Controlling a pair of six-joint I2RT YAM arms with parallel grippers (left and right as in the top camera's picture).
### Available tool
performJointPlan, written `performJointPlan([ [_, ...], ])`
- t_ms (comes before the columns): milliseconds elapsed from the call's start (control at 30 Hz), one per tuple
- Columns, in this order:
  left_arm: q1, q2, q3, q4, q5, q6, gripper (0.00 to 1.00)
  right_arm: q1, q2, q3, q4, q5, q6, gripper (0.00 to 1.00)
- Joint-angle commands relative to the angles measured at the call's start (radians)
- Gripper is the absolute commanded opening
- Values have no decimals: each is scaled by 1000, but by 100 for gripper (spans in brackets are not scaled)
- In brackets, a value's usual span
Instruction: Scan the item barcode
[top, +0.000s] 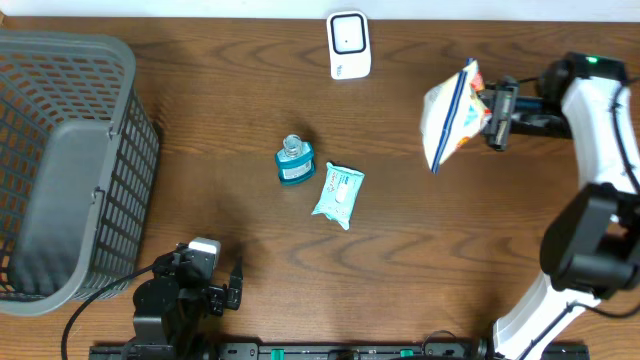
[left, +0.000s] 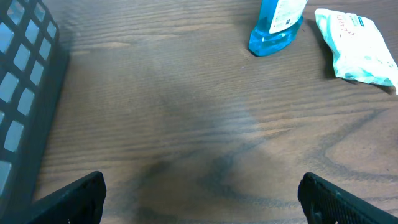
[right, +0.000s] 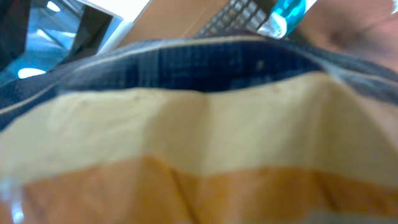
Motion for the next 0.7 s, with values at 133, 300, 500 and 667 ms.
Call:
performJointPlan([
  [133, -3, -6, 2, -1, 12, -9, 99, -21, -123, 14, -3, 85, -420, 1],
  [300, -3, -6, 2, -1, 12, -10, 99, -18, -137, 10, 1, -62, -1040, 1],
  [500, -3, -6, 2, -1, 12, -10, 99, -18, -137, 6, 0, -124, -1170, 1],
  [667, -3, -6, 2, -1, 12, -10, 99, -18, -136, 6, 0, 168, -455, 1],
])
